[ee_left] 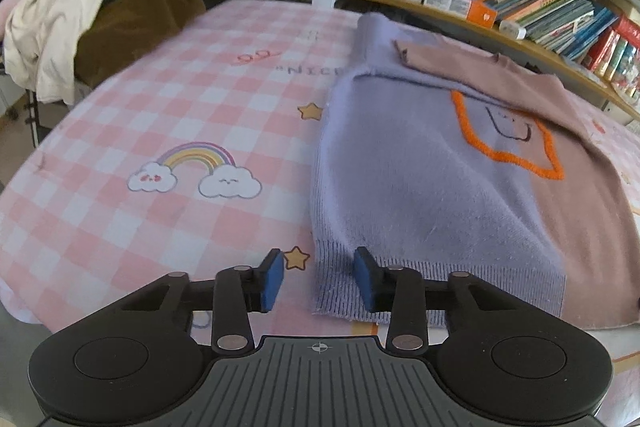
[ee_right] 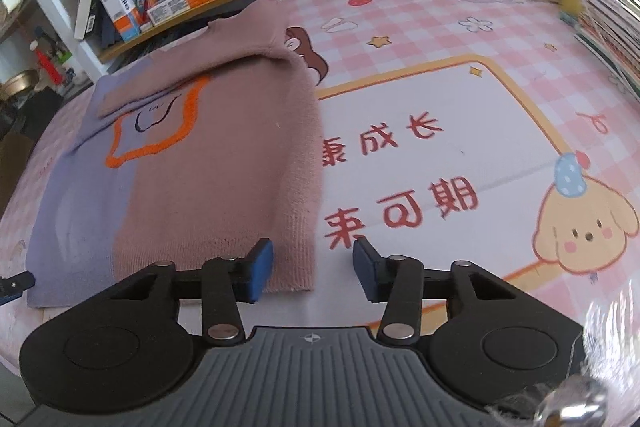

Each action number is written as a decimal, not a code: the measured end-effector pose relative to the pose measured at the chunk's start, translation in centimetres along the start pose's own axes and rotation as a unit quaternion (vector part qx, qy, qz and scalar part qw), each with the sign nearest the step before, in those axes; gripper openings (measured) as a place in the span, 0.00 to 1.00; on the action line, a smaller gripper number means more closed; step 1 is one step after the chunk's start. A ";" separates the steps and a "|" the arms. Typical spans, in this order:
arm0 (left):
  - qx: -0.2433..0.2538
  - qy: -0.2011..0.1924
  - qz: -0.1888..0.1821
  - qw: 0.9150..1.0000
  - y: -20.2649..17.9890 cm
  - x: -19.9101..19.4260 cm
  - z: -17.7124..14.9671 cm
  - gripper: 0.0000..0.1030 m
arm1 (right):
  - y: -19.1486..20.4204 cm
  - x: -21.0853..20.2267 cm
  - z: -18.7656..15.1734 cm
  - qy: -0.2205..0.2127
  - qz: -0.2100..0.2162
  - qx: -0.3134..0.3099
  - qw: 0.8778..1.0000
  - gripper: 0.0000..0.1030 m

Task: Fold clothes
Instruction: 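Grasp the pink side edge with the right gripper while the left grasps the lavender hem, then fold the pink side inward with the right gripper while the left gripper holds the lavender edge, then lift the hem with both grippers and fold it toward the collar, then lay the hem down on the sweater and open both grippers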

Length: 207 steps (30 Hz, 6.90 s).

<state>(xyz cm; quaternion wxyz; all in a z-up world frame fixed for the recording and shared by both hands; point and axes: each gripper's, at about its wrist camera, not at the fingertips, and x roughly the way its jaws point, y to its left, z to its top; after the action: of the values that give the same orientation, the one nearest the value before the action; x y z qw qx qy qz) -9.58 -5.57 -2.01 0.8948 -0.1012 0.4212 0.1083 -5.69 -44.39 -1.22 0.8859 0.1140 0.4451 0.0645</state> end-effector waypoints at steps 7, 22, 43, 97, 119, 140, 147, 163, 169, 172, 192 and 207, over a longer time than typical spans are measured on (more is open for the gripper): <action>0.023 -0.017 -0.048 0.998 -1.3 -0.9 0.8 0.06 | 1.2 0.8 0.6 -0.003 0.033 -0.017 0.999 0.10; -0.057 0.016 -0.072 0.996 1.6 0.8 1.1 0.18 | 1.0 2.1 1.1 0.008 0.065 0.037 0.997 0.26; -0.068 0.016 -0.117 0.991 2.3 -0.8 0.9 0.04 | -1.6 -0.3 0.5 0.014 0.097 0.085 0.992 0.09; -0.169 -0.110 -0.235 0.951 1.3 -7.3 4.6 0.04 | -6.6 -9.1 3.8 -0.121 0.228 0.159 0.953 0.09; -0.140 -0.063 -0.234 0.960 -1.3 4.6 14.1 0.05 | -2.7 1.2 14.8 -0.114 0.146 0.141 0.973 0.10; -0.080 -0.064 -0.171 0.980 -1.2 8.3 15.1 0.47 | -1.5 5.5 16.5 -0.086 0.033 0.083 0.992 0.61; 0.042 -0.067 -0.146 0.986 -5.9 10.4 14.8 0.42 | -0.6 9.8 17.1 -0.067 -0.009 0.000 0.998 0.33; -0.062 -0.084 -0.141 0.984 -2.6 11.6 13.8 0.04 | -2.0 13.7 18.4 -0.043 0.034 0.037 0.998 0.05; -0.053 -0.071 -0.127 0.988 -2.6 13.0 13.6 0.12 | -2.2 13.9 18.6 -0.042 0.040 0.030 0.998 0.05; -0.051 -0.068 -0.130 0.988 -2.5 12.8 13.6 0.13 | -1.9 13.1 18.5 -0.053 0.005 0.038 0.998 0.23; -0.075 -0.110 -0.101 0.986 0.4 4.9 10.1 0.58 | -0.5 3.6 13.4 -0.088 -0.028 -0.023 0.995 0.61; -0.066 -0.116 -0.069 0.989 -5.6 -1.1 3.6 0.68 | -2.6 0.0 8.0 -0.044 0.021 -0.074 0.996 0.76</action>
<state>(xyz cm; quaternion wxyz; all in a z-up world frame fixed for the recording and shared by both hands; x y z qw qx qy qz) -6.12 -10.09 1.61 0.9341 -0.1760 0.2986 0.0850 0.77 -48.08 2.75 0.9089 0.0604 0.3976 0.1105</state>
